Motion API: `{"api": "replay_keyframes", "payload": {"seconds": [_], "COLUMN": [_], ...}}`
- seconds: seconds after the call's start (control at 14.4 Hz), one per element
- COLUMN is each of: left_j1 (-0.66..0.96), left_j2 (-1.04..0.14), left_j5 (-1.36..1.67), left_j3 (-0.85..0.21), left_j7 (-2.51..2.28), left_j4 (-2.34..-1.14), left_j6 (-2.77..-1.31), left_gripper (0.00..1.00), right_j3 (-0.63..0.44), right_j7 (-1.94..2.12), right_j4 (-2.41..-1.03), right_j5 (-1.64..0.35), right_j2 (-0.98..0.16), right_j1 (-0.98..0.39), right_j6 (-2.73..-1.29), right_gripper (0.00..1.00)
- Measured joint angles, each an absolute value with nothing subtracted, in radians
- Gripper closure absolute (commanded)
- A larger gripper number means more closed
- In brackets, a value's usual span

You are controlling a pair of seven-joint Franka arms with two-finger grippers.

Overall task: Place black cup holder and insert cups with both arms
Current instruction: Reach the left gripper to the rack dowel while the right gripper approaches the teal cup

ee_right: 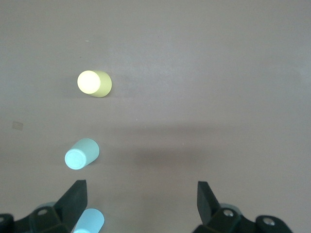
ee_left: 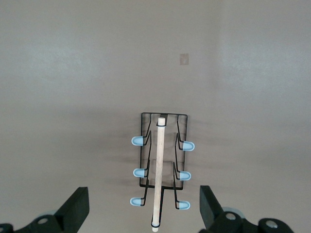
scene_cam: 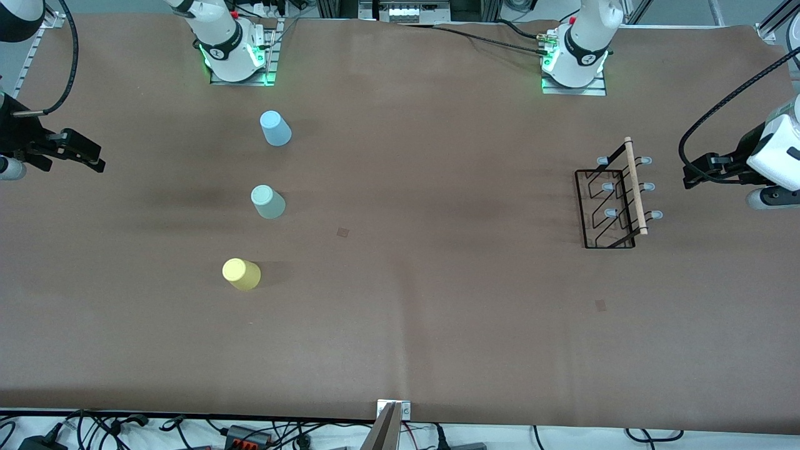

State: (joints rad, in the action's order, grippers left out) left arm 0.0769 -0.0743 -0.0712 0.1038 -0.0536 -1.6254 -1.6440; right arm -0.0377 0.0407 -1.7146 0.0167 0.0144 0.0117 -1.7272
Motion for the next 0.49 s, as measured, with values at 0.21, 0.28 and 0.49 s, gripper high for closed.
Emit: {"api": "replay_keyframes", "payload": {"seconds": [0.21, 0.28, 0.49], "left_j1": [0.077, 0.077, 0.077], "left_j2": [-0.074, -0.074, -0.075], "left_j5": [-0.071, -0.071, -0.071], "left_j3": [0.104, 0.104, 0.104], "left_j7": [-0.054, -0.054, -0.054], "left_j4": [-1.625, -1.625, -1.626], "left_j6": [-1.644, -1.645, -1.663], "left_gripper": [0.0, 0.0, 0.0], "right_j3": [-0.038, -0.038, -0.037], "right_j7": [0.041, 0.041, 0.041], "right_j4": [-1.715, -1.715, -1.715], "right_j5": [0.017, 0.017, 0.017], "right_j2": [0.015, 0.016, 0.017], "right_j1": [0.012, 0.012, 0.012], "right_j6": [-1.727, -1.727, -1.727], "right_gripper": [0.0, 0.0, 0.0]}}
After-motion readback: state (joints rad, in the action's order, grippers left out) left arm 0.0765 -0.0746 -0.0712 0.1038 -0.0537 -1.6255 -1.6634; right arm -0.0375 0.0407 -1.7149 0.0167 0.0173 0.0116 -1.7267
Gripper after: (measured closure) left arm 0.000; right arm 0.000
